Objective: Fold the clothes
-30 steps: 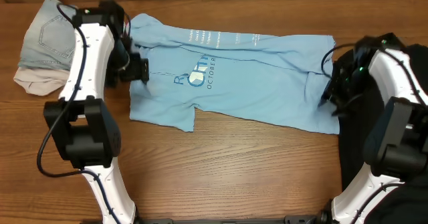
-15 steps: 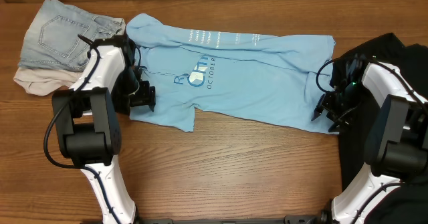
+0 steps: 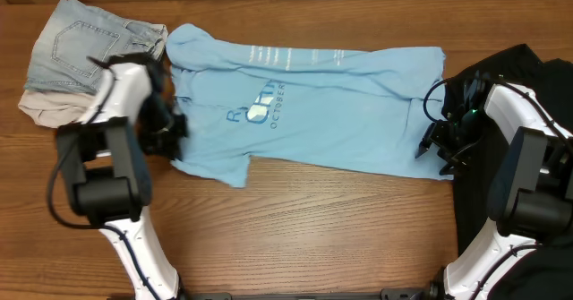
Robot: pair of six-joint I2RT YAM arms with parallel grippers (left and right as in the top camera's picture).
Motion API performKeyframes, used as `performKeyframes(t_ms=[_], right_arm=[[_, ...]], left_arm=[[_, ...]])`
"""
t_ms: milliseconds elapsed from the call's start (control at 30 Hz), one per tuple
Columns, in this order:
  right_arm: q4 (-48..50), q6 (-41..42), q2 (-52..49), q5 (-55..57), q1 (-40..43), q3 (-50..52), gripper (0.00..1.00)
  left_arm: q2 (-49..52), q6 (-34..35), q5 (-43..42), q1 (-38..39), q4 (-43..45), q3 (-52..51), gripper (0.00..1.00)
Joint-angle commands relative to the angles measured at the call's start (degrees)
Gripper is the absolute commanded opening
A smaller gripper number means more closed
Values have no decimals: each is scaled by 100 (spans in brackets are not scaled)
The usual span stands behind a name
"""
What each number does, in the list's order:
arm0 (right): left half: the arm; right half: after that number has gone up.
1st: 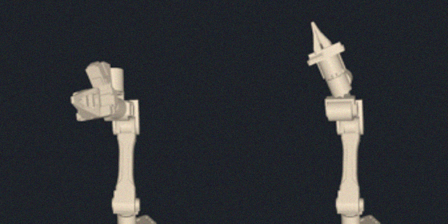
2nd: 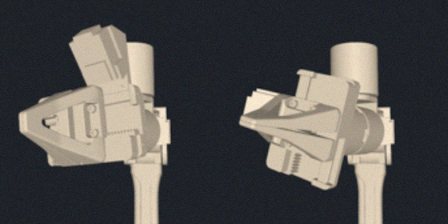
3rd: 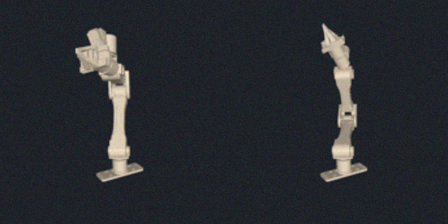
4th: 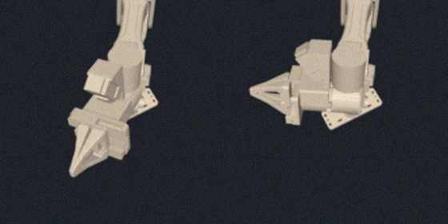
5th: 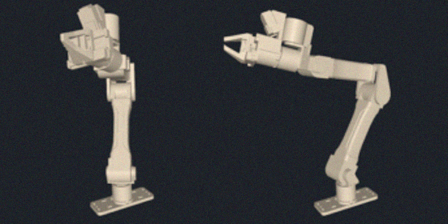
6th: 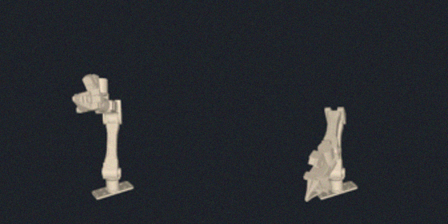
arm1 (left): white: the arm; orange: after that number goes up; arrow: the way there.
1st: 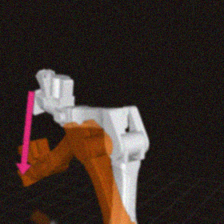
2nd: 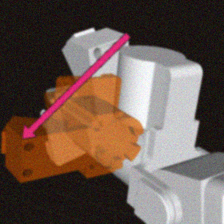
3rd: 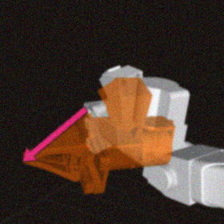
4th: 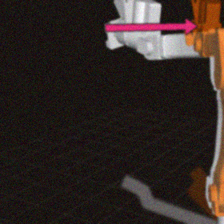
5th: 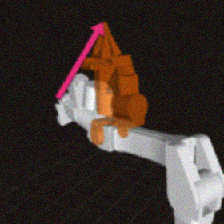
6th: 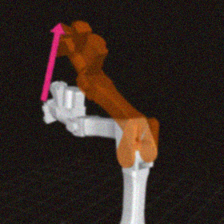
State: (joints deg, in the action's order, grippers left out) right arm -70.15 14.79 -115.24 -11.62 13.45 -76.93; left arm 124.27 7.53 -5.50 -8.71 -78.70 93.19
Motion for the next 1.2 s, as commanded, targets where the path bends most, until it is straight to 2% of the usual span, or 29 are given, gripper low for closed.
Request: performKeyframes(t_ms=[0, 200, 500, 667, 733, 800, 867, 933, 1000, 1167], right_arm=[[96, 184, 177, -151, -55, 155, 67], [442, 267, 177, -201, -136, 673, 67], [-175, 24, 509, -455, -136, 688, 69], [0, 293, 509, -260, -133, 1034, 68], [90, 319, 509, -254, -127, 1130, 60], [175, 385, 509, -258, -114, 1167, 48], [282, 393, 509, -258, -111, 1167, 24], [317, 393, 529, -258, -111, 1134, 9], [138, 387, 612, -197, -105, 1019, 4], [-643, 278, 1303, 127, -107, 411, 4]], left_arm=[[50, -59, -42, -496, -155, 369, 4], [50, -116, -55, -693, -210, 369, 4], [50, -114, -52, -522, -127, 369, 4], [50, -116, -52, -505, -103, 369, 4], [50, -116, -52, -503, -101, 369, 4], [50, -120, -52, -505, -105, 369, 4], [50, -160, -52, -503, -107, 369, 4], [50, -181, -50, -505, -199, 391, 4], [46, -199, -50, -514, -387, 444, 4], [-118, -240, -33, -527, -789, 623, 4]])
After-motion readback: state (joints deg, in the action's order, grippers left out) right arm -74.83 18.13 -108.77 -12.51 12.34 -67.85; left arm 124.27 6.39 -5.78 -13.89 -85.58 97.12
